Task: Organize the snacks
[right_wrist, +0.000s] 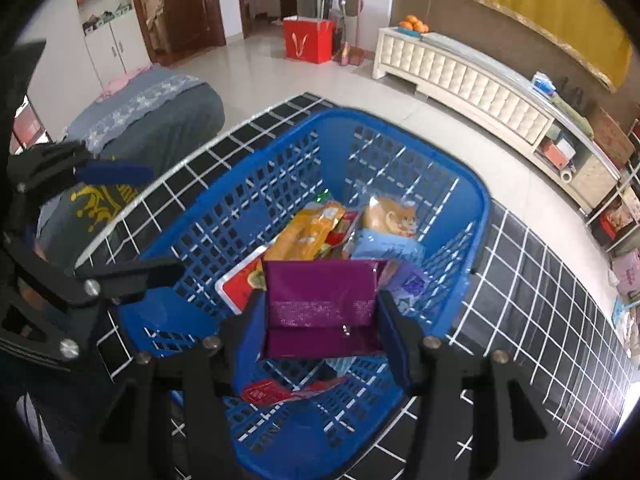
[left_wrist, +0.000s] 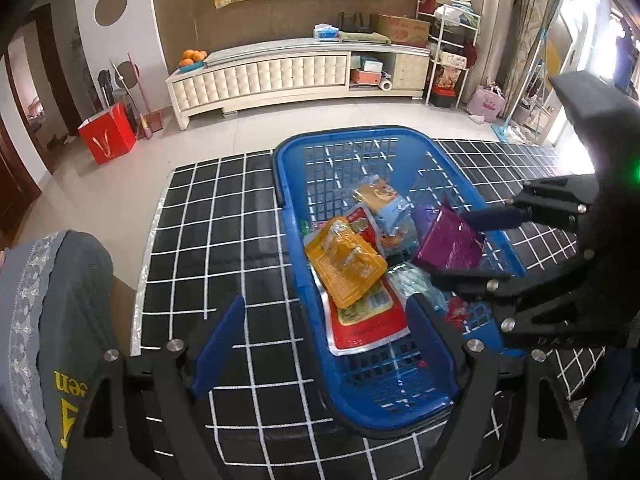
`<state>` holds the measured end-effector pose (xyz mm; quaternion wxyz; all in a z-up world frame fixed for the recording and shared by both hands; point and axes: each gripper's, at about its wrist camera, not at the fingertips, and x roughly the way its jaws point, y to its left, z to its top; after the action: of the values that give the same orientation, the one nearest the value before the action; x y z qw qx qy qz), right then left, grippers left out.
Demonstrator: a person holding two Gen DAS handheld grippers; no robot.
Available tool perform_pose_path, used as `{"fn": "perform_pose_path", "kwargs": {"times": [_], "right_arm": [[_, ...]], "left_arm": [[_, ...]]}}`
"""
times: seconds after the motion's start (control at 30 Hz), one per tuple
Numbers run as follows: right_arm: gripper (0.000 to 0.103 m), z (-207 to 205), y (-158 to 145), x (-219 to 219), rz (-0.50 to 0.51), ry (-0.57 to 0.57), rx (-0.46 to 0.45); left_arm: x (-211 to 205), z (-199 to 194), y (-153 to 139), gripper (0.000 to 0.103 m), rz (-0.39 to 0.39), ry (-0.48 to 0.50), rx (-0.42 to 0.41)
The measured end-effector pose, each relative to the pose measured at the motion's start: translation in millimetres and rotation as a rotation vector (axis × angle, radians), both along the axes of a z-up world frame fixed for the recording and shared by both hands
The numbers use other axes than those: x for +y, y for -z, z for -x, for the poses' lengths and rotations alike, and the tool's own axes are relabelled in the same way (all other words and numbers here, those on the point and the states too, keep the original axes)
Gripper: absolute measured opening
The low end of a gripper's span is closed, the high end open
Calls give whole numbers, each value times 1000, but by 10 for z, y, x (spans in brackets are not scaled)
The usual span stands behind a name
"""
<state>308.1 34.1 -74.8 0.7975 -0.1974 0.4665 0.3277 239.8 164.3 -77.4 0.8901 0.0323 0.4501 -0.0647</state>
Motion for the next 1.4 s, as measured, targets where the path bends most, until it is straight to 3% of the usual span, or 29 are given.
{"fn": "perform_pose_path", "kwargs": {"times": [0.13,0.23,0.37,0.53,0.7,0.97,1.1,1.23,1.3,1.4], "right_arm": [[59,57,49,60,40,-25,-6],[72,68,81,84,53,-36,20],[78,70,84,53,62,-16,29],[87,124,-25,-65,9,6,38],[88,230,-183,-307,-59,77,18],[88,618,-567,-893,-171,251,-113],[90,900,-712,-1237,-225,367,-184],[93,1232,-809,-1501,-260,437,-249],[95,1342,-831,-1585,-270,459,-272],[99,1560,-877,-1713,-268,495,-317]], "left_arm": [[12,-5,15,81,-6,-10,-2],[28,0,37,81,2,-22,1],[-2,43,24,81,6,-15,-4],[-85,139,-44,81,3,-12,-24],[-181,300,-171,81,37,-16,-76],[-475,684,-418,81,102,-33,-211],[-587,952,-517,83,192,-57,-288],[-818,1232,-533,91,168,-91,-340],[-935,1369,-538,103,170,-79,-355],[-1147,1620,-586,103,131,-61,-397]]}}
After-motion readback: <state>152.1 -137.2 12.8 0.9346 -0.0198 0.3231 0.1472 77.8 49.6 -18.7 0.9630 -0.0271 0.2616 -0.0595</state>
